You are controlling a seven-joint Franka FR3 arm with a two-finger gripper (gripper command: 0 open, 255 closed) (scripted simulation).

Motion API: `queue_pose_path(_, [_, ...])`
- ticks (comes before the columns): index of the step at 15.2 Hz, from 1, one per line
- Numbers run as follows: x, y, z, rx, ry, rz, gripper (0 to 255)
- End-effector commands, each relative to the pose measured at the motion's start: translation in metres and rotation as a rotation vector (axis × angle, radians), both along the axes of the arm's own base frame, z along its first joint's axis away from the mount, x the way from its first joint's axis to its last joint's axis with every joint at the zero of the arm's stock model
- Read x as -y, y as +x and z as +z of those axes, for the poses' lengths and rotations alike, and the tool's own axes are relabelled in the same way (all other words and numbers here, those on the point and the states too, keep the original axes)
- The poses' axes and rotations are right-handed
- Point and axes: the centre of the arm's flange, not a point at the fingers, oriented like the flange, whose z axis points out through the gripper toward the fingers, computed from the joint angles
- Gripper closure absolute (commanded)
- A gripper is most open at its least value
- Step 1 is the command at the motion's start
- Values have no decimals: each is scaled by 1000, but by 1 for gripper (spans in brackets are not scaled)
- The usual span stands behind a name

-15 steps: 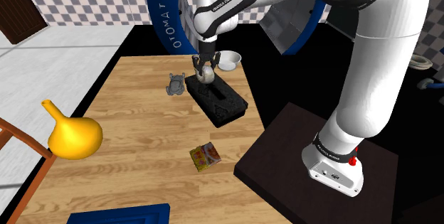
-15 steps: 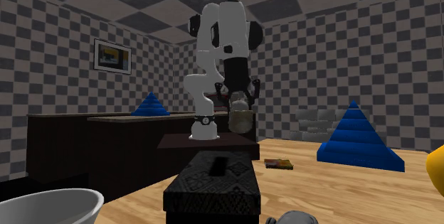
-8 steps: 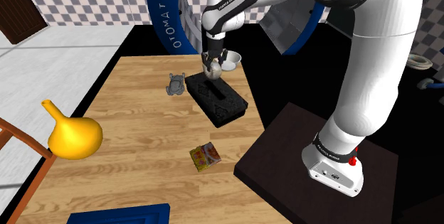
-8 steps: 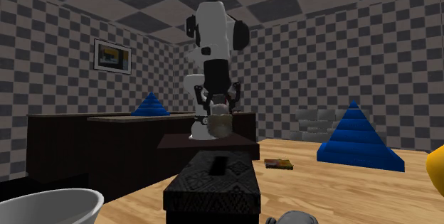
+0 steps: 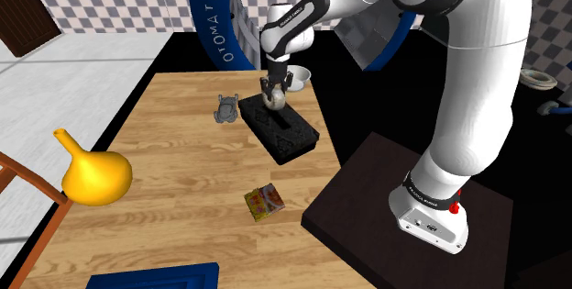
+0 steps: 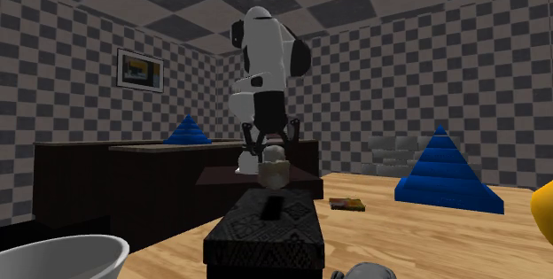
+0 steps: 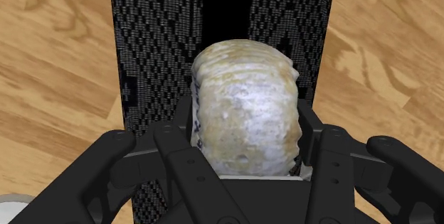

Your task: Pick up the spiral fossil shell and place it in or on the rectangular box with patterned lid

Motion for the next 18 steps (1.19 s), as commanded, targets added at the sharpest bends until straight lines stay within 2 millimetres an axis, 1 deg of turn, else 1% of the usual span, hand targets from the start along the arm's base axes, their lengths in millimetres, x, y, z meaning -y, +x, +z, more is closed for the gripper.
queue_pose_path(1, [2, 1, -11, 1, 0, 0, 255])
queue_pose_path(5, [2, 1, -34, 1, 0, 0, 255])
queue_pose_path(13, [2, 1, -34, 1, 0, 0, 255])
queue_pose_path(14, [2, 1, -34, 1, 0, 0, 0])
queue_pose_path(18, [2, 1, -34, 1, 0, 0, 0])
